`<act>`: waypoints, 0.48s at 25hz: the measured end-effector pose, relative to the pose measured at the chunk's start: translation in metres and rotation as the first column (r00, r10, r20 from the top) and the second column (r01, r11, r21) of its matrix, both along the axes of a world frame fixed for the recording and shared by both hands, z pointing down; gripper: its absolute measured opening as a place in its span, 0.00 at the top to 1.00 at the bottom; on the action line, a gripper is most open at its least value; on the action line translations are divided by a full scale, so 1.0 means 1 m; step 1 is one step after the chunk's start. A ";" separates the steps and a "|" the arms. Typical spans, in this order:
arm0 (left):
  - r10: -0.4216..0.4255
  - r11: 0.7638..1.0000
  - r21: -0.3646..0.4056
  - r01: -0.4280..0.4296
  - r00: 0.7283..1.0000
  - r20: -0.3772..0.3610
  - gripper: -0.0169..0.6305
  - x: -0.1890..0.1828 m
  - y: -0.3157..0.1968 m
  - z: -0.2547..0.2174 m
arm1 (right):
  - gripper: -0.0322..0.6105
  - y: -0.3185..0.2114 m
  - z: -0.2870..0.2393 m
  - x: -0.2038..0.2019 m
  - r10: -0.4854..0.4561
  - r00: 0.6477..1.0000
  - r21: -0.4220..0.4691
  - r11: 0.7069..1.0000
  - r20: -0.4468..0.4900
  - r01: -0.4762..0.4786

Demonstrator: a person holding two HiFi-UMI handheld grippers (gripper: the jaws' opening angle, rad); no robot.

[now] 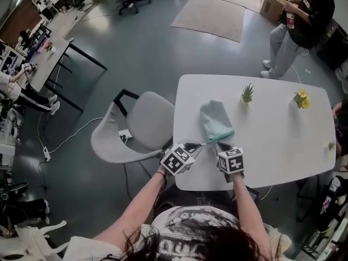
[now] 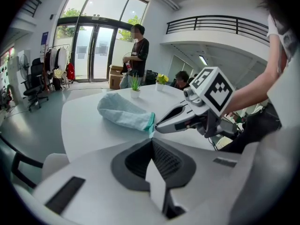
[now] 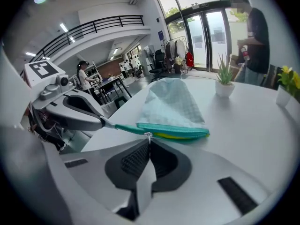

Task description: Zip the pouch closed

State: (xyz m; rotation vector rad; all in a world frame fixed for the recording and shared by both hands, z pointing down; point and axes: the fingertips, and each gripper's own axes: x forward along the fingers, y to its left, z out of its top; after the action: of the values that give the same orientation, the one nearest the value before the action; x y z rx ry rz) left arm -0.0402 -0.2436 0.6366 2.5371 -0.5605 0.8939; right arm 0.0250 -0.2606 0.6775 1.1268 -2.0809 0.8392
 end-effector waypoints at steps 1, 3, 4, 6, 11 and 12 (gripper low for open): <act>0.000 1.000 0.002 0.000 1.000 0.002 0.96 -0.001 -0.001 -0.001 | 0.95 -0.003 0.002 0.006 0.015 1.000 -0.005 1.000 -0.007 -0.015; -0.008 1.000 0.004 0.008 1.000 0.002 0.96 -0.005 -0.002 -0.002 | 0.95 -0.008 0.003 0.017 0.033 0.999 -0.011 0.999 -0.010 -0.033; -0.016 1.000 0.004 0.016 1.000 0.002 0.96 -0.007 -0.003 -0.002 | 0.95 -0.010 0.003 0.021 0.036 0.999 -0.012 0.999 -0.012 -0.036; -0.034 0.999 0.002 0.034 0.999 0.003 0.96 -0.010 -0.005 -0.001 | 0.95 -0.014 0.004 0.028 0.038 0.999 -0.013 0.999 -0.020 -0.039; -0.064 0.998 0.021 0.064 0.998 -0.008 0.96 -0.014 -0.012 -0.005 | 0.95 -0.021 0.005 0.047 0.066 0.997 -0.019 0.998 -0.033 -0.066; -0.064 0.998 0.014 0.064 0.998 0.005 0.96 -0.018 -0.011 -0.003 | 0.95 -0.022 0.005 0.049 0.068 0.997 -0.019 0.997 -0.038 -0.069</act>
State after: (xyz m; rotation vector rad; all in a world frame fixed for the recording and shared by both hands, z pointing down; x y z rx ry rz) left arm -0.0578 -0.2544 0.6335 2.5144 -0.6482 0.8766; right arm 0.0740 -0.2824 0.6830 1.1998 -2.0091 0.8635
